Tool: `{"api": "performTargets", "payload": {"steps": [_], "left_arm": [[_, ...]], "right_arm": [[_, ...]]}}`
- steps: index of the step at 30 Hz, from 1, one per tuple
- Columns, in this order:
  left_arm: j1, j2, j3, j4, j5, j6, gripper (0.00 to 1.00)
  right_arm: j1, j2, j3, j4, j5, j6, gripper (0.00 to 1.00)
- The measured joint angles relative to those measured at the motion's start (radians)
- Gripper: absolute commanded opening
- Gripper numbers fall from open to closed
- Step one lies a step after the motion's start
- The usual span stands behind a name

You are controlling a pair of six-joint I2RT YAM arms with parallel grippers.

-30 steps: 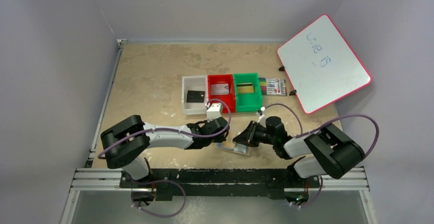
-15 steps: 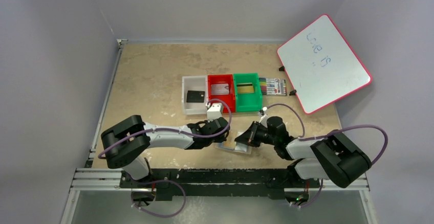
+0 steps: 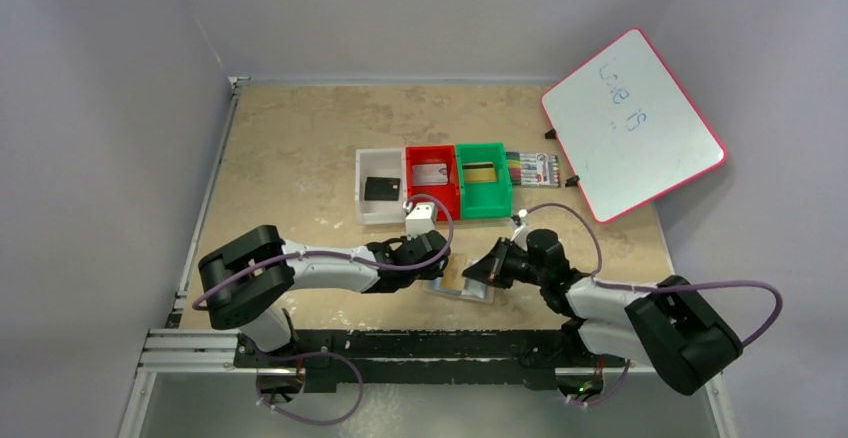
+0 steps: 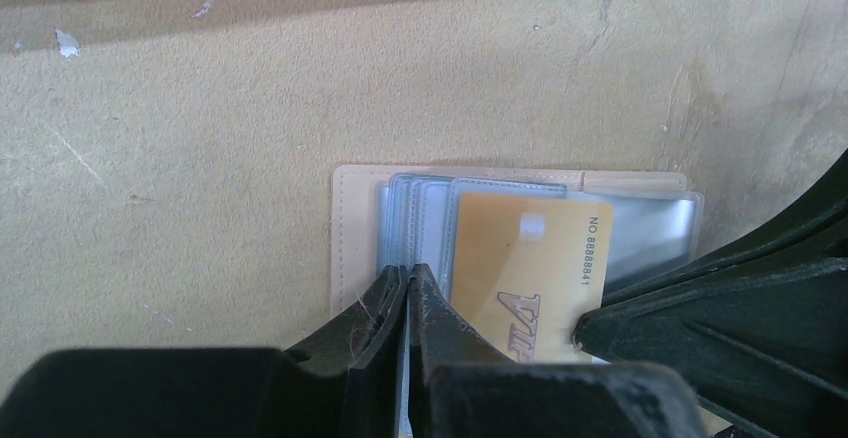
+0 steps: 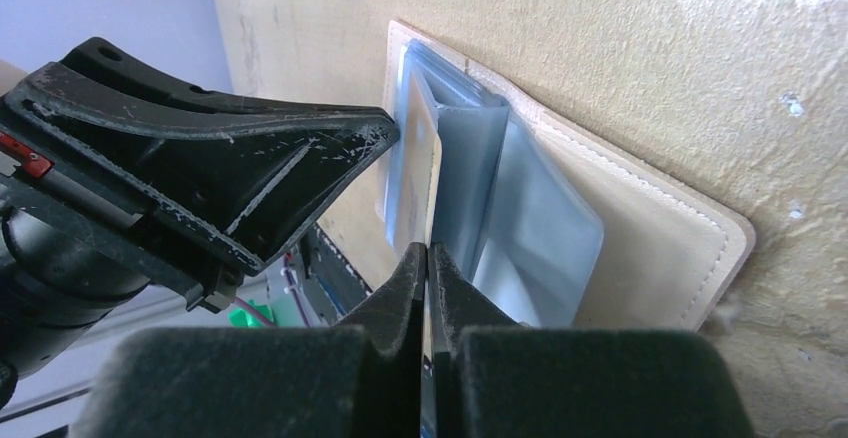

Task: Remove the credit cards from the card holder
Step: Remove the credit card from the card holder.

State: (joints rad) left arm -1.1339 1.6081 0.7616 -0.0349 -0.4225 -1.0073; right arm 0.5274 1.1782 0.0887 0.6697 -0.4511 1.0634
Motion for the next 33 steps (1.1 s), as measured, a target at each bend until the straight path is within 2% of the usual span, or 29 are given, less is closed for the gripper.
{"api": "performTargets", "payload": {"steps": [8,10,16,19,24,28,33], "left_arm": [[-0.001,0.0,0.001,0.0,0.0,0.0,0.03],[-0.001,0.0,0.001,0.0,-0.002,0.0,0.1],[-0.008,-0.016,-0.012,-0.006,-0.014,0.002,0.4],[-0.018,-0.041,-0.029,-0.013,-0.009,0.014,0.49],[-0.035,-0.045,-0.005,-0.055,-0.005,0.055,0.51],[-0.062,0.043,0.104,-0.167,-0.041,0.077,0.5],[-0.099,0.133,0.229,-0.289,-0.135,0.075,0.42]], "right_arm": [[-0.007,-0.012,0.0,-0.06,0.016,-0.015,0.01],[-0.009,-0.014,-0.003,-0.062,0.016,-0.016,0.01],[-0.011,0.022,-0.009,-0.037,0.014,-0.02,0.01],[-0.011,0.083,-0.008,0.014,0.005,-0.02,0.0],[-0.012,0.192,-0.004,0.127,-0.027,-0.016,0.0],[-0.013,0.239,-0.003,0.185,-0.046,-0.011,0.0],[-0.013,0.241,-0.003,0.188,-0.045,-0.009,0.0]]}}
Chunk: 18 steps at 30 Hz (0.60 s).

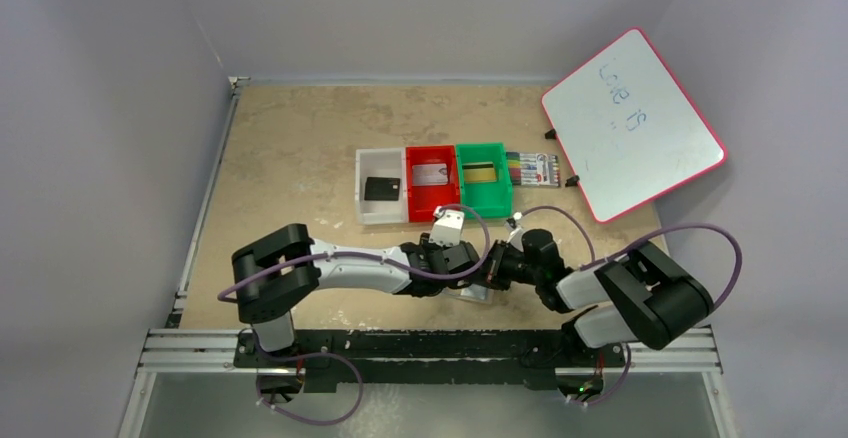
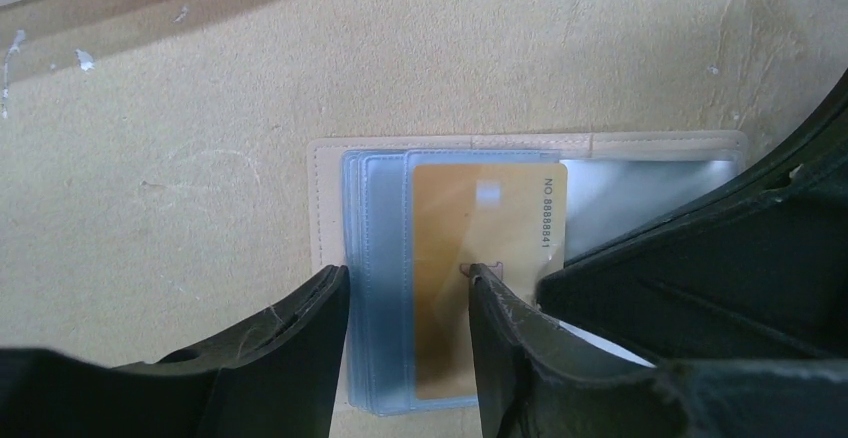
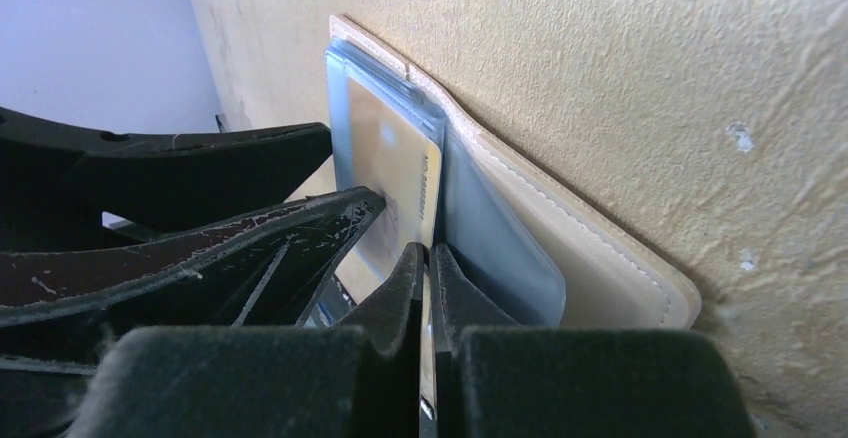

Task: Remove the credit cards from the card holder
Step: Remove the credit card from the card holder.

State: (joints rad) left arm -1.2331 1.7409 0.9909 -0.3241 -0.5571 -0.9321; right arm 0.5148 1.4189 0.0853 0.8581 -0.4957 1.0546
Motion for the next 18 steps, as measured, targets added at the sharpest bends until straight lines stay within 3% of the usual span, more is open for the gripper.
{"api": "performTargets", "payload": {"steps": [18], "left_arm": [[-0.025,-0.002,-0.008,-0.056,-0.121,-0.044,0.36]], "right_arm": [[-0.001,-0.146,0.0,-0.158,0.053,-0.004,0.0]]}}
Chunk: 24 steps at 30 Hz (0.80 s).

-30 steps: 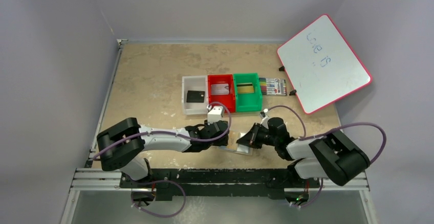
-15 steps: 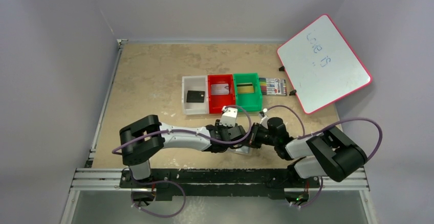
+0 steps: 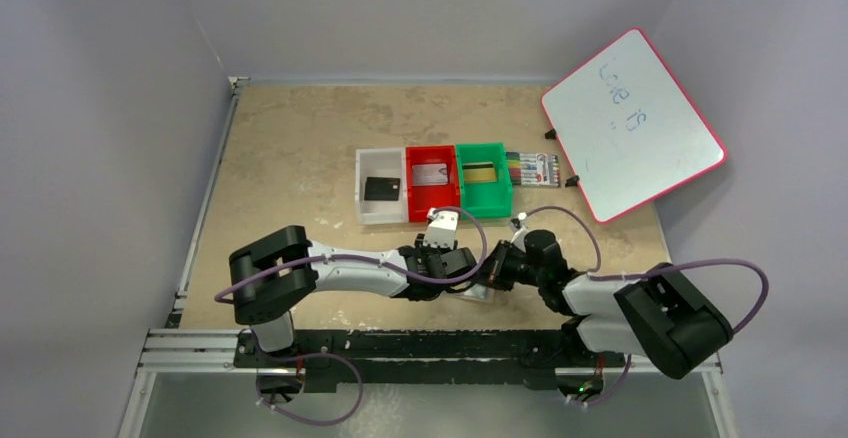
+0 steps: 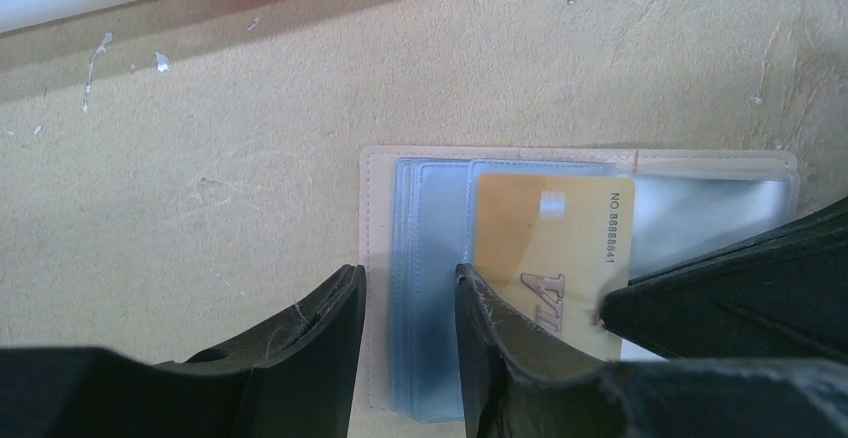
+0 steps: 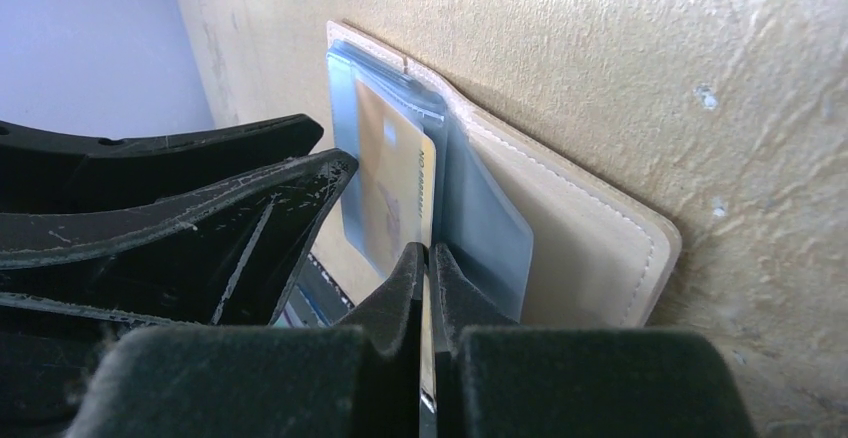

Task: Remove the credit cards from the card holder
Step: Remove the credit card from the card holder.

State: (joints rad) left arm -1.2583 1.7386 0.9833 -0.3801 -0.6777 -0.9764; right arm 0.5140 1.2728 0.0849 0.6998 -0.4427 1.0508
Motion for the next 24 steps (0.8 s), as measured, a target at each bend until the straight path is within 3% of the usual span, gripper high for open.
{"api": "performTargets", "payload": {"steps": [17,24], "left_arm": [[-0.001,0.0,0.0,0.002,0.0,0.001,0.35],[-0.001,-0.012,-0.01,0.01,-0.004,0.001,0.44]], "right_arm": [[-0.005,-0.121,0.014,-0.177,0.042,-0.038,0.0],[-0.005,-0.106,0.014,-0.166,0.039,-0.044,0.18]]}}
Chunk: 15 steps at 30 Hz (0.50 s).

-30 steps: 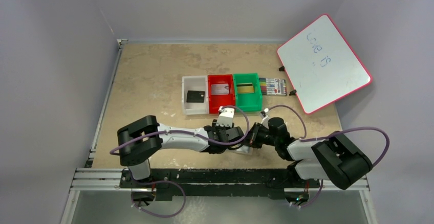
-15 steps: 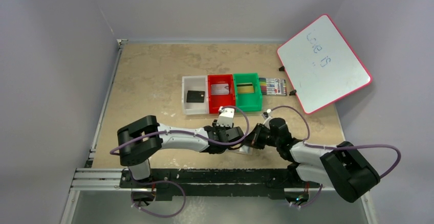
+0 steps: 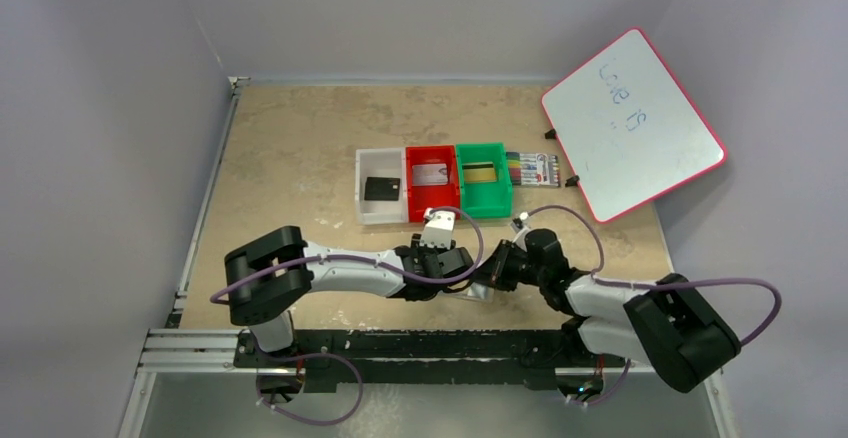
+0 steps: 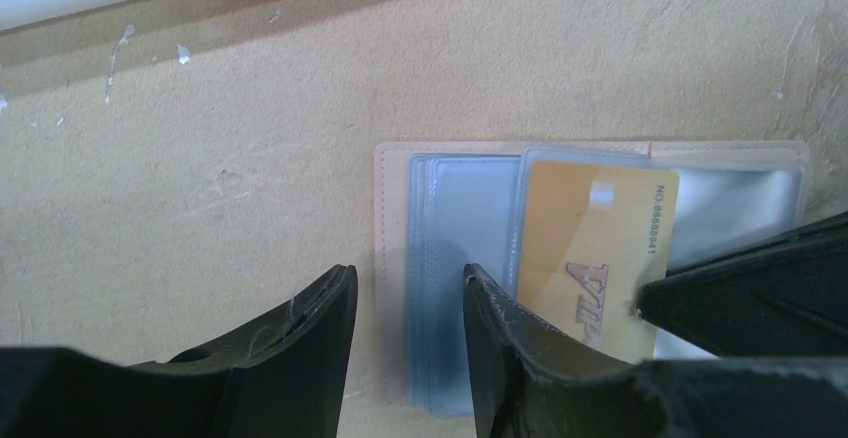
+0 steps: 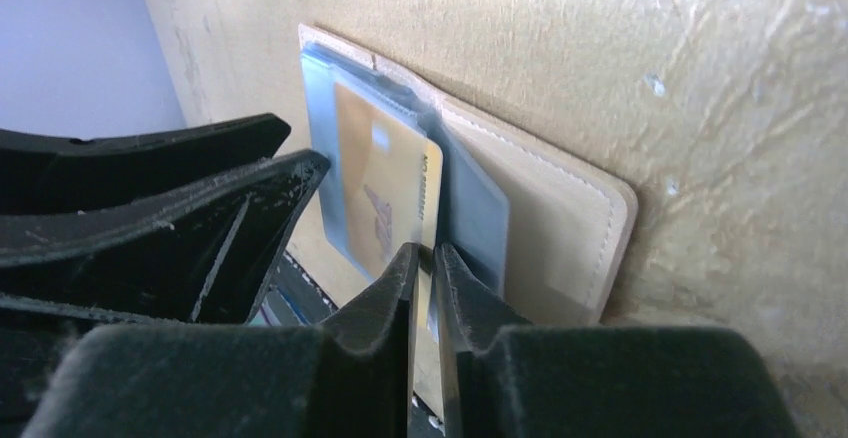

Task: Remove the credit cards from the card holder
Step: Remove the credit card from the card holder.

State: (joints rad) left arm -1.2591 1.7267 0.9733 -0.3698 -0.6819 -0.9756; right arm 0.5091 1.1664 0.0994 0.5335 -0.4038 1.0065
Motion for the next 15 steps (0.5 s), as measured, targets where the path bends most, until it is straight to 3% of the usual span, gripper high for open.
{"api": "performTargets", "payload": {"steps": [8,10,13,15], "left_arm": [[0.0,-0.041,-0.033,-0.009,0.016,0.018,0.44],[0.0,-0.041,-0.033,-0.012,0.016,0.018,0.44],[0.0,-0.041,-0.033,-0.013,0.016,0.018,0.44],[0.0,-0.043,-0.033,-0.015,0.016,0.019,0.44]], "right_arm": [[0.0,0.135,0.032,0.117,-0.054,-0.001,0.27],[-0.001,0.138,0.031,0.129,-0.058,-0.001,0.22],[-0.001,0.13,0.025,0.13,-0.056,0.0,0.26],[-0.001,0.113,0.019,0.126,-0.054,0.004,0.24]]}}
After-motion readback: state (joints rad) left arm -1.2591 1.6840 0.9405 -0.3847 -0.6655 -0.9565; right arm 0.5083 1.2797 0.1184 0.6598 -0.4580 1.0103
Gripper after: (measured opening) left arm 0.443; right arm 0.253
